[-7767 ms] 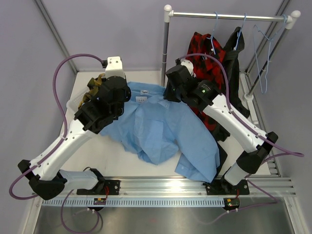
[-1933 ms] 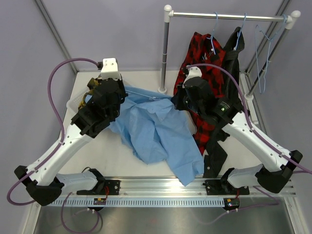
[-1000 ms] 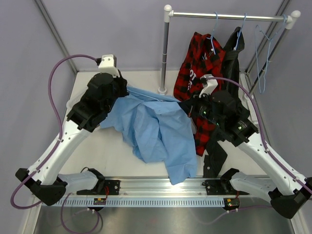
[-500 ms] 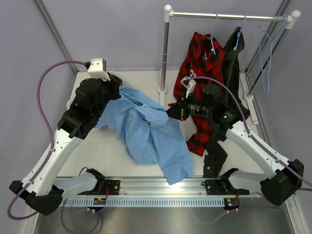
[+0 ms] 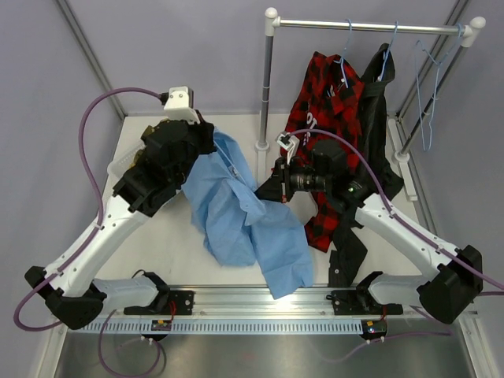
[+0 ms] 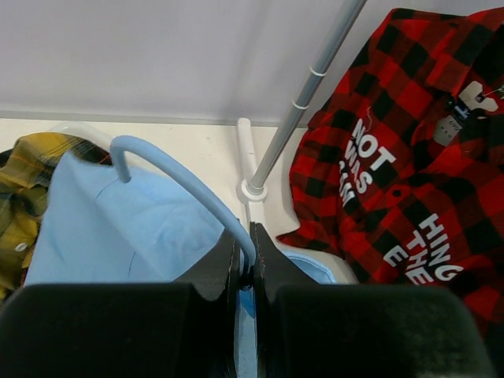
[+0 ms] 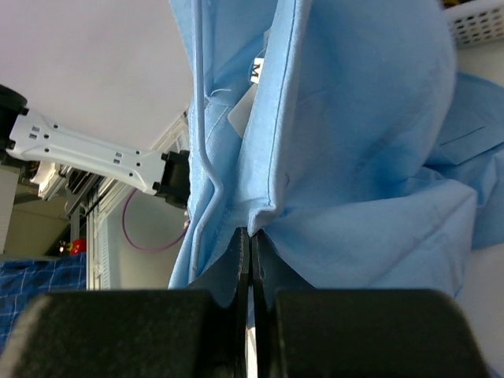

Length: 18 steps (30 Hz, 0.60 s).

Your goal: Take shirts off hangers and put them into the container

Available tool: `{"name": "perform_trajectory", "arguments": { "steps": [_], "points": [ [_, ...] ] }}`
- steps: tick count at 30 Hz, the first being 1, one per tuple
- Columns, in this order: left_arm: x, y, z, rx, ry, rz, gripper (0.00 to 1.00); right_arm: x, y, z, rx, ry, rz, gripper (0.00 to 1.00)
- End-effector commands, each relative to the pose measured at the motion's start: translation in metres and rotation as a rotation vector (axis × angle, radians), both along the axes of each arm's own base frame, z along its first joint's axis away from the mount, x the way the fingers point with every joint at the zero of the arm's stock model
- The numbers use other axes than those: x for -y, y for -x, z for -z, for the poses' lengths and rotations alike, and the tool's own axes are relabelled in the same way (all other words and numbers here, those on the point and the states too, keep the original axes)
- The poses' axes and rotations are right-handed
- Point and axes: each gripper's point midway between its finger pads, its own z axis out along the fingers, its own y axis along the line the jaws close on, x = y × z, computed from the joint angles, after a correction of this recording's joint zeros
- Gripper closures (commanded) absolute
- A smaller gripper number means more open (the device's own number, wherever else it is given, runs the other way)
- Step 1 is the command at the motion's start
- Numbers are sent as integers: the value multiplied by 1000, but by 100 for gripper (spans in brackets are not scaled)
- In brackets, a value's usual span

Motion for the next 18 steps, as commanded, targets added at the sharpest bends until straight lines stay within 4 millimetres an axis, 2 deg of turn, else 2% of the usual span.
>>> {"name": "perform_trajectory", "arguments": {
  "steps": [1, 4, 8, 11, 15, 16, 18],
  "points": [
    [51, 24, -68, 93, 294, 180, 100, -11, -19, 3, 60, 2, 76, 100],
    [51, 24, -72, 98, 303, 168, 100, -15, -20, 1, 96, 25, 90, 100],
    [50, 25, -77, 104, 319, 164, 100, -10, -31, 16, 79, 56, 167, 100],
    [41, 21, -75, 118, 287, 118, 100, -6, -29, 17, 75, 66, 175, 100],
    [18, 13, -65, 136, 201, 0, 100, 12, -16, 0, 102, 100, 186, 100],
    [10, 11, -63, 139, 185, -42, 100, 23, -5, -5, 97, 123, 194, 100],
    [3, 9, -61, 145, 154, -79, 100, 37, -1, -18, 137, 143, 229, 100]
  ]
}}
